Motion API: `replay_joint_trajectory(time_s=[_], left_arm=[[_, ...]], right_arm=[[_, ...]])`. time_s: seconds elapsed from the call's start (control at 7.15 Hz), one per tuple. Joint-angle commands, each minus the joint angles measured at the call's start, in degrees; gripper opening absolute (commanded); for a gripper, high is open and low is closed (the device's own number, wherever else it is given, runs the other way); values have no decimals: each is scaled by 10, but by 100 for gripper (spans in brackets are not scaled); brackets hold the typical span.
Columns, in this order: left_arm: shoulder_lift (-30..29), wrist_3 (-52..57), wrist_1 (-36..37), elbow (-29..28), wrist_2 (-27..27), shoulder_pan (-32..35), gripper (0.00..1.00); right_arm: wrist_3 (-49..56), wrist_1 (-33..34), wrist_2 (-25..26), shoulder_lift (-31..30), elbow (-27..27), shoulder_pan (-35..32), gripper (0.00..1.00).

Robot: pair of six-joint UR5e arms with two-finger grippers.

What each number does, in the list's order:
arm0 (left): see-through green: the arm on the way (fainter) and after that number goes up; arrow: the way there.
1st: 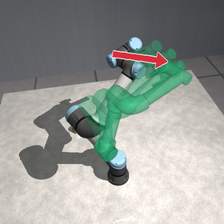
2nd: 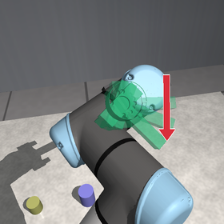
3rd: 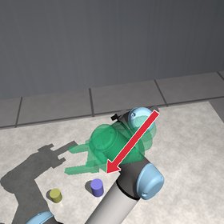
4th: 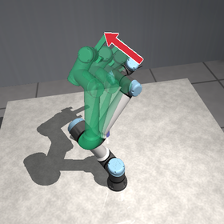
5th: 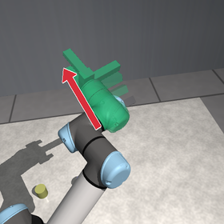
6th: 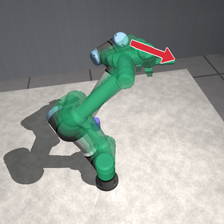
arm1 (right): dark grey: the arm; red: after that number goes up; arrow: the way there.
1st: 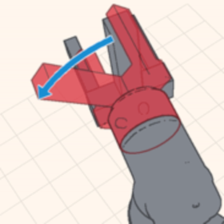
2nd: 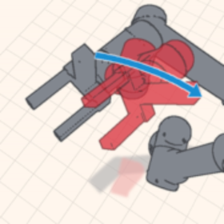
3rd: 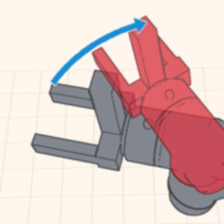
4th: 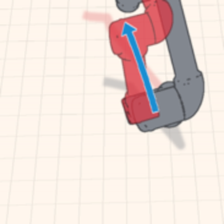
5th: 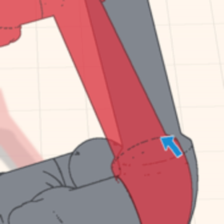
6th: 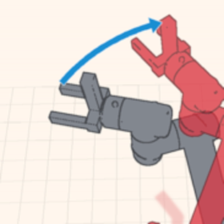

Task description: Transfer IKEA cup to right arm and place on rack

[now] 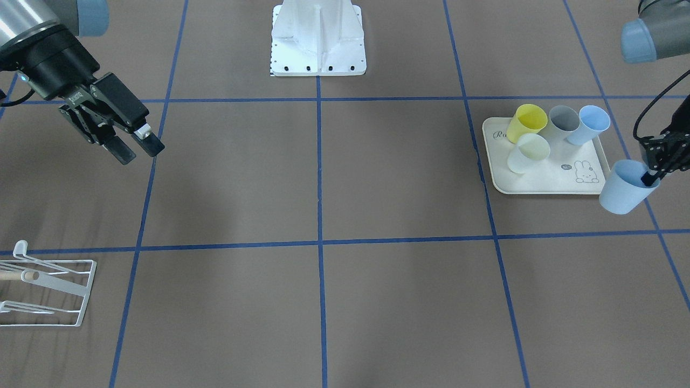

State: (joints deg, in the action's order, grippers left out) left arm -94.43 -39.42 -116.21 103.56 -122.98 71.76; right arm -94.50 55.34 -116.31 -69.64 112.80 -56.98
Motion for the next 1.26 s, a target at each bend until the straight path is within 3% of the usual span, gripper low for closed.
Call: replay_joint_trajectory(time_s=[0.0,0.28,0.42,0.7,0.84,1.12], left_arm=[[-50,-229,-93,8,-2,-6,0],[-65,-452,-235,-5,2,-55,0],[-84,-537,-263,-5,18,-74,0],[-129,-719,-319,-7,131,-170,0],[-145,-795,-355,-10,176,-201,0],[-147,-934,-553,-73,208,-221,0]], right_arm=[[1,0,8,26,-6,0,100],[-3,-1,30,44,-8,12,100],[-11,-35,72,46,-12,33,100],[-102,-184,170,46,-61,84,100],[-144,-215,178,50,-71,90,100],[-195,-222,183,84,-79,110,100]])
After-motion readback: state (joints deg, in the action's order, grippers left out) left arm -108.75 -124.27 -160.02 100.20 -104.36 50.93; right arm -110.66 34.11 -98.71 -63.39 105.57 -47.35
